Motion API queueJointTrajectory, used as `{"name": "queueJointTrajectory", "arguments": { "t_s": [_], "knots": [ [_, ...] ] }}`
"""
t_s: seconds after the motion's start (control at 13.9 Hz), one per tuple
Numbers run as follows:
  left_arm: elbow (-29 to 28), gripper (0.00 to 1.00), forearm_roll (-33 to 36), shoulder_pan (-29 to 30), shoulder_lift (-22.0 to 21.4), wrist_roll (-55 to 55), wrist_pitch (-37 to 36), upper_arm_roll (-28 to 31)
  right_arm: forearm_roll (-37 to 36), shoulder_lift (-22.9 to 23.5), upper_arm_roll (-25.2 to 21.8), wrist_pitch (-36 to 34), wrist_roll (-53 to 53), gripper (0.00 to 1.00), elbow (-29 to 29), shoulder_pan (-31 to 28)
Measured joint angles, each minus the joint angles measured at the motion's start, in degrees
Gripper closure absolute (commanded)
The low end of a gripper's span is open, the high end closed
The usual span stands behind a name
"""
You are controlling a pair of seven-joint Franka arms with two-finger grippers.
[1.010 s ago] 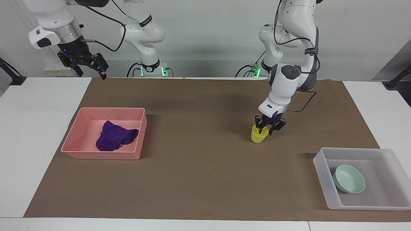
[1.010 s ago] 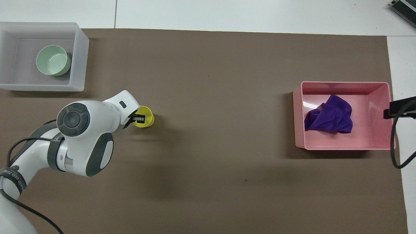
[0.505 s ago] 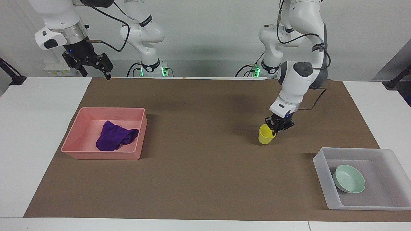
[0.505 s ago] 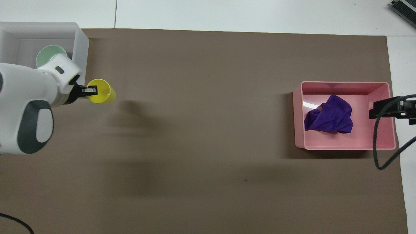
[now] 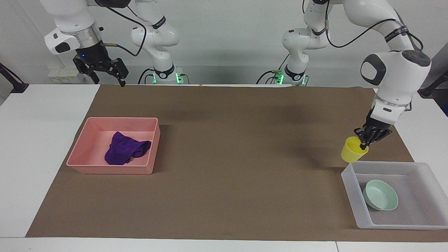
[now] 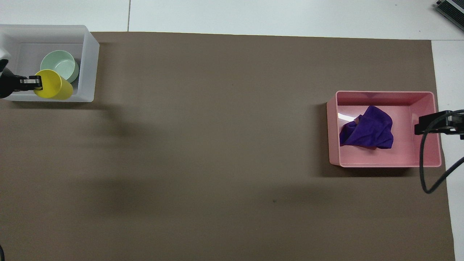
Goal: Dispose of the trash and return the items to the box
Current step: 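Carry the yellow cup with the left gripper into the clear box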
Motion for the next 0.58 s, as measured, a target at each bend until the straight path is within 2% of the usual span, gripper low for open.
{"name": "queueJointTrajectory", "arguments": {
  "t_s": [0.58],
  "knots": [
    [4.0,1.00,0.0,4.1,2.8,5.6,-0.3,0.0,-0.1,0.0,0.0,0.0,-0.1,0.00,-0.3,0.0]
  ]
}}
